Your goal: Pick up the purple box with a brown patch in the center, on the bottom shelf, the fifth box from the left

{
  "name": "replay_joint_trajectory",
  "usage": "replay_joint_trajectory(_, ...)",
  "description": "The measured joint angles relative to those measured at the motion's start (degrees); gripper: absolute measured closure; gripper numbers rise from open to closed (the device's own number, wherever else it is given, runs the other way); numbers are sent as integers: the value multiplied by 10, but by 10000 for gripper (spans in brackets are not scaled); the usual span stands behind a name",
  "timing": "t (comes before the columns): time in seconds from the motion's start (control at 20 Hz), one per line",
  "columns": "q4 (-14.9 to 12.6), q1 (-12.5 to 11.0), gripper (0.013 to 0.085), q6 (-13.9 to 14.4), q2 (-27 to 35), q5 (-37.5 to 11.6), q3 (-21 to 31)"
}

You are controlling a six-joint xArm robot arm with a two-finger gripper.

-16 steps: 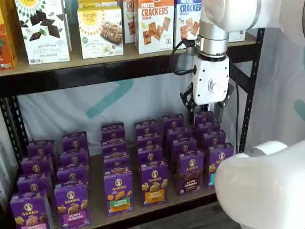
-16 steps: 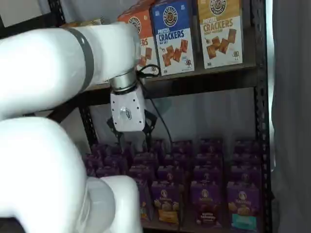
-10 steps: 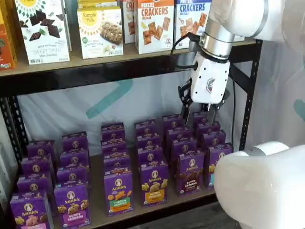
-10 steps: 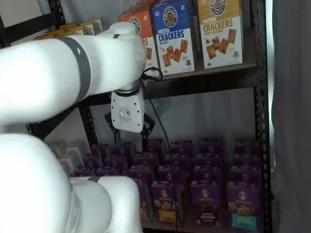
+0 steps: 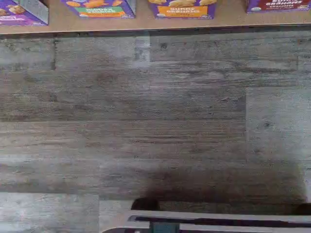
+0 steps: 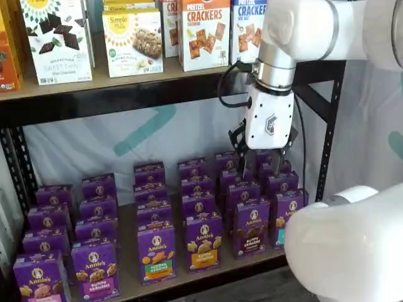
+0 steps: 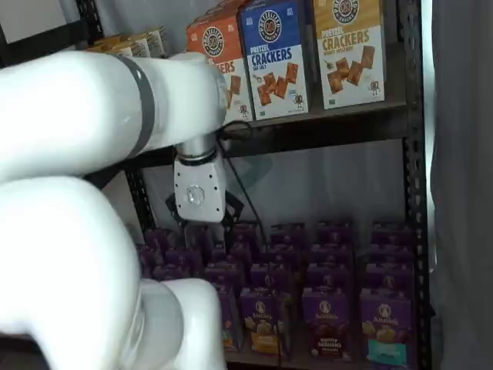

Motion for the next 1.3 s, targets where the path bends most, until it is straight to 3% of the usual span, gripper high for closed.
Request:
replay_joint_trajectory(0.3, -32, 30, 130, 35, 40, -49, 16)
replay_joint_trajectory(0.55, -45, 36, 130, 45, 88, -79, 22)
replay_joint_trajectory(0.9, -55, 27, 130, 37, 142, -140, 30)
replay_joint_trajectory(1.3, -39, 8, 130, 7, 243, -187, 13)
